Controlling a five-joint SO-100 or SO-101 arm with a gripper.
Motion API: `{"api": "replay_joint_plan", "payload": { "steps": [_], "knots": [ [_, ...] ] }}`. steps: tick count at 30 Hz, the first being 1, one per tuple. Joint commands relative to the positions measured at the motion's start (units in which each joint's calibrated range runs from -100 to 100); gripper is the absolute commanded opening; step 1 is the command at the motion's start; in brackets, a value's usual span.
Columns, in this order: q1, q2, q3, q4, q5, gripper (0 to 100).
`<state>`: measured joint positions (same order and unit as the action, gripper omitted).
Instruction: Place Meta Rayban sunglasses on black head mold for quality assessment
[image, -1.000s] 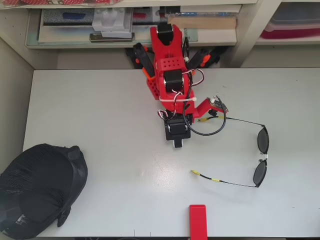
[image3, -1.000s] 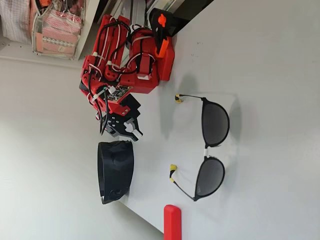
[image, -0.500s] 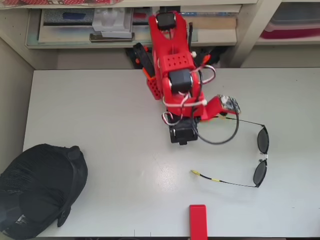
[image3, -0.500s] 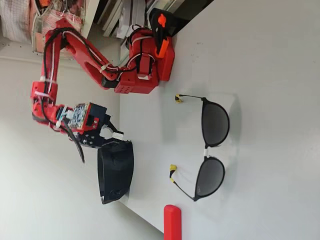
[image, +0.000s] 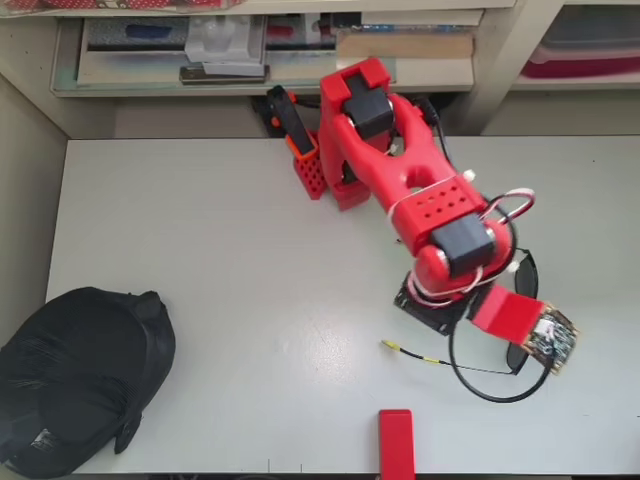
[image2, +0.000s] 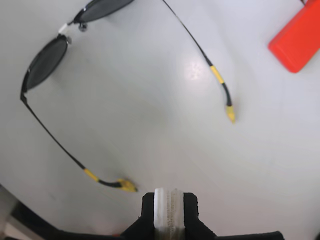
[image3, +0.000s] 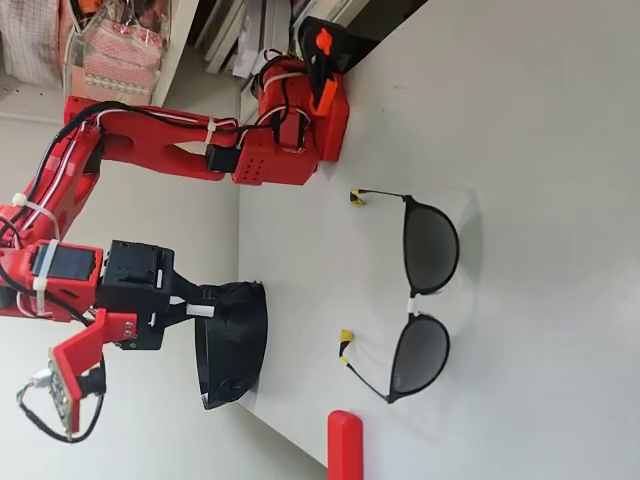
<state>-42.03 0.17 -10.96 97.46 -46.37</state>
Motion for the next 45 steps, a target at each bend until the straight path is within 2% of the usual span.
{"api": "replay_joint_plan", "payload": {
  "steps": [1,2,5,10,12,16,19,32,37,42,45],
  "knots": [
    [-10.9,4.9,-11.3,1.2,-21.5,26],
    [-13.2,7.7,-13.6,1.1,-25.0,26],
    [-16.7,15.5,-21.9,0.6,-30.4,27],
    [-17.5,28.0,-39.7,0.7,-32.5,27],
    [-17.4,31.9,-45.4,0.7,-32.5,35],
    [-16.9,38.3,-55.3,0.7,-32.5,66],
    [-16.9,41.4,-59.9,0.7,-32.6,76],
    [-17.4,47.6,-60.4,0.9,-42.2,76],
    [-17.7,50.1,-60.5,0.9,-43.1,75],
    [-18.4,50.2,-60.4,1.5,-43.2,51],
    [-19.1,50.5,-60.3,1.5,-43.2,51]
  ]
}}
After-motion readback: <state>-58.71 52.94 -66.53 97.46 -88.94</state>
